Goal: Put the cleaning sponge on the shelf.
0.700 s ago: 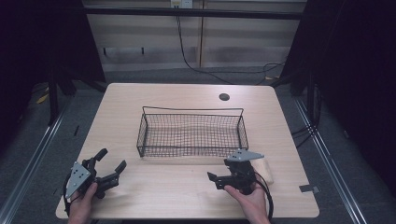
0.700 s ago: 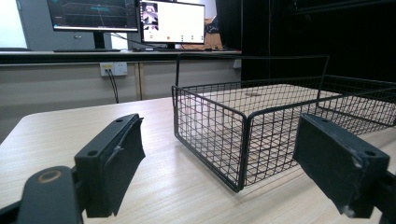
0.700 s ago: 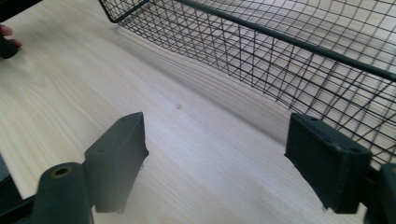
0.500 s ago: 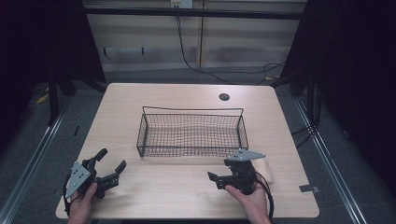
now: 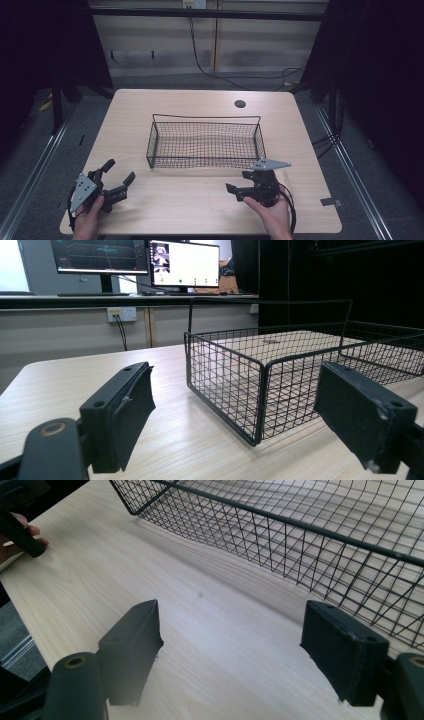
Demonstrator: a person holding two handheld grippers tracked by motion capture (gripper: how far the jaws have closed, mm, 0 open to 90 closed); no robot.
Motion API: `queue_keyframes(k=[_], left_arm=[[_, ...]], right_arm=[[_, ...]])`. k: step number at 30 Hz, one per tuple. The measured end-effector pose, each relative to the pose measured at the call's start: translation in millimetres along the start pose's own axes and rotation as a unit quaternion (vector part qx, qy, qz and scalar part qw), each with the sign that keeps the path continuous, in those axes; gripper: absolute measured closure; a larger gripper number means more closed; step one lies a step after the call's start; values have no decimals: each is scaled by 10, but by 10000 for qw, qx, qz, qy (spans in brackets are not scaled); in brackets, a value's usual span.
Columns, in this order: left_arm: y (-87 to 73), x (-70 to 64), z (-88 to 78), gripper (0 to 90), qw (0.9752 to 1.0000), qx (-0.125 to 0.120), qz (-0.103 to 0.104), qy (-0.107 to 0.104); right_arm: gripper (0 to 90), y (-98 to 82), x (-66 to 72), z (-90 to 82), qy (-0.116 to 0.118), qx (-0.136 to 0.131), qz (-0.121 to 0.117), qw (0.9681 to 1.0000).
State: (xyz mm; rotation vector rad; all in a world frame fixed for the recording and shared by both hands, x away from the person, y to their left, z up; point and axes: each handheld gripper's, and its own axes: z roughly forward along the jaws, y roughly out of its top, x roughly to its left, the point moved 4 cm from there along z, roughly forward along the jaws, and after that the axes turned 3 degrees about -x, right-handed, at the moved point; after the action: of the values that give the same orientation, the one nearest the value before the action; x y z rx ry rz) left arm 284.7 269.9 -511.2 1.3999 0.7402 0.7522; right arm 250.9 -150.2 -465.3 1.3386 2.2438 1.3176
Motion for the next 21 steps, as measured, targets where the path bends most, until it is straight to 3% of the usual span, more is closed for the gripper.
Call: queue_keyframes(k=[9,16,21], left_arm=[[0,0,0,156,10000,-1,0,1],[0,0,0,156,10000,-1,-1,0],[0,0,0,156,10000,-1,0,0]], right_arm=[[234,55,-11,-103,129,155,250,9995],[244,111,-91,-256,13,152,258,9995],[268,101,-175,-369,-117,168,420,9989]])
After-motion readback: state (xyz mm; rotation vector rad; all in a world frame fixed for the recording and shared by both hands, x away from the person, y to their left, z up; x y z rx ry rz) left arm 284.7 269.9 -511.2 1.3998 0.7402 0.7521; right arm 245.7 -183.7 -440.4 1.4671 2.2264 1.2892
